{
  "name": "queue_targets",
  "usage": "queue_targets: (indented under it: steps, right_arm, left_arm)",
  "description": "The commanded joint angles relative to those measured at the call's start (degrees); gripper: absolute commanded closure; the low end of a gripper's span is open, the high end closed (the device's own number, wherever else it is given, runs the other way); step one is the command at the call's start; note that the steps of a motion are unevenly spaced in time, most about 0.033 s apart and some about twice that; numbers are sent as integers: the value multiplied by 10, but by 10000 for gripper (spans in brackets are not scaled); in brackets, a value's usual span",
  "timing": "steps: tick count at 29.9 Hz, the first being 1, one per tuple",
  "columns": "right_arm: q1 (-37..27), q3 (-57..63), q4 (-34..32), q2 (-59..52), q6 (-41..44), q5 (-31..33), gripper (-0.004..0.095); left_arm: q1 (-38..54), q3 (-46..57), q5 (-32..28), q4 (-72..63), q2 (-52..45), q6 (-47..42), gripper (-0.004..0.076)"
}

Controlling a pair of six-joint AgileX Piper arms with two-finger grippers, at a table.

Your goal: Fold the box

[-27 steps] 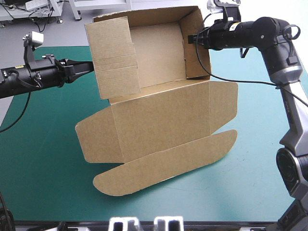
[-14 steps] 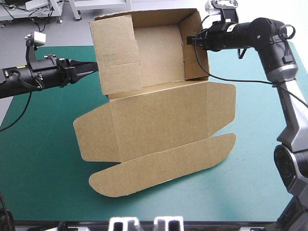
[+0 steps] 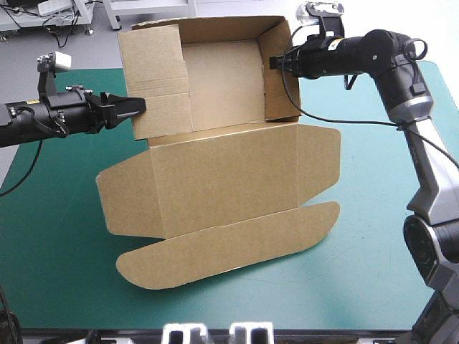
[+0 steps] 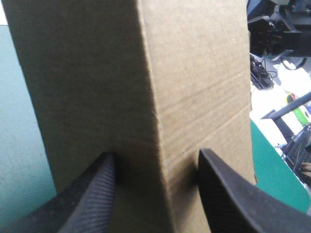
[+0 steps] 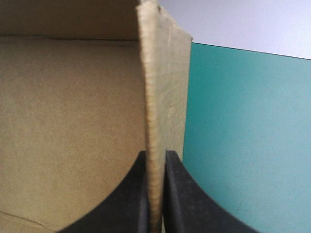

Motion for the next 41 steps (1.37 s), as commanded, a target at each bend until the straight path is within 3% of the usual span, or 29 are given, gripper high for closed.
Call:
queue_targets:
  steps: [1,7,15,21,23,26,35,41]
  right_arm:
    - [33,-16,15,-32,9,-47,924]
    - [69,-16,-8,-32,25,-43,924]
    - [119,-16,-33,-33,41,-25,921]
    - [138,-16,-36,-34,60,5,921]
    - [138,-16,-36,-36,73,6,921]
    - [138,-16,-40,-38,84,7,922]
    - [138,-16,-89,-38,153,92,923]
    - [138,-12,-131,-32,218,165,923]
  left_arm:
    - [-10,-15,-43,-19,-17,-23,347]
    - [-40,-15,-87,50,-15,-54,349]
    - [-110,-15,-166,245,-5,-122,397]
    - [-112,-15,-211,273,14,-168,462]
    - [-112,-15,-195,277,19,-180,542]
    - [-114,-15,-170,278,26,-182,733]
    - [-136,-18,-88,290,26,-195,734]
    - [-199,-18,-60,384,27,-266,734]
